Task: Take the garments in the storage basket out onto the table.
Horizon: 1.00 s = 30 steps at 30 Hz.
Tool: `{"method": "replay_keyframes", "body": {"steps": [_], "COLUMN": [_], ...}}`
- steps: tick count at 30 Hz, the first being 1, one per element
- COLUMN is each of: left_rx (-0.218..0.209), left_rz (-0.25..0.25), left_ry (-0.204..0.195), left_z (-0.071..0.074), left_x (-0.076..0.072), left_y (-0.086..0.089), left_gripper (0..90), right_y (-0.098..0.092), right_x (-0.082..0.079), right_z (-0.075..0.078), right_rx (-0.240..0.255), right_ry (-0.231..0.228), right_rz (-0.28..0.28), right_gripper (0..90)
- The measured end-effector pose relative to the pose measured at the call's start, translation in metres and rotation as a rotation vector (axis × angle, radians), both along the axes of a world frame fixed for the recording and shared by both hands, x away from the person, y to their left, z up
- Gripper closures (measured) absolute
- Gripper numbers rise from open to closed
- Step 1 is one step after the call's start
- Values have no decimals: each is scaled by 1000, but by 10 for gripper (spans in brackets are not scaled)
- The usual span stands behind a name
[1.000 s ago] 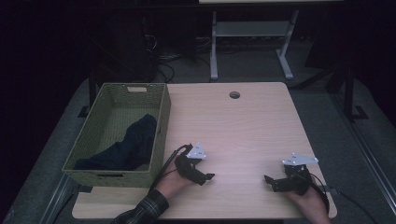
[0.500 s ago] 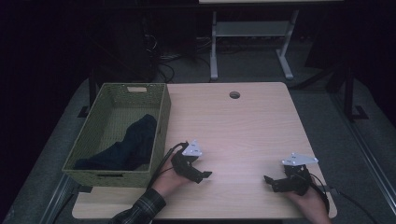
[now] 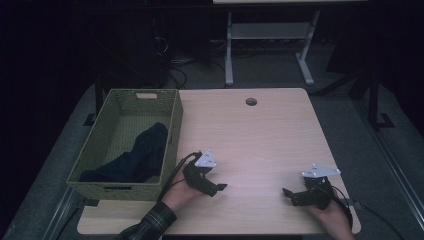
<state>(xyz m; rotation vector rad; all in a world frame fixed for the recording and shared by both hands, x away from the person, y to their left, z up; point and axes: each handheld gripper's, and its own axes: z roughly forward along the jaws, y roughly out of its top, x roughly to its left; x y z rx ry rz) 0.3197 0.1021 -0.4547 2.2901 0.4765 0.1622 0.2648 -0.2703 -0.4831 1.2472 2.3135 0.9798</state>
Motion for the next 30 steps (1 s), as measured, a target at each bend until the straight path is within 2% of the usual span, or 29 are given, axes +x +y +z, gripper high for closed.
{"method": "replay_keyframes", "body": {"steps": [8,19,23,30], "left_rx": [-7,-3,-20,-24], "left_rz": [9,12,22,20], "left_ry": [0,23,44,43], "left_z": [3,8,9,15], "left_x": [0,0,0,0], "left_y": [0,0,0,1], "left_gripper": [138,138,138,138], "right_y": [0,0,0,0], "right_x": [-1,-1,-1,-1], "right_z": [0,0,0,0], "right_rx": [0,0,0,0], "right_ry": [0,0,0,0], "right_rz": [2,3,3,3], "right_gripper": [30,30,30,30]}}
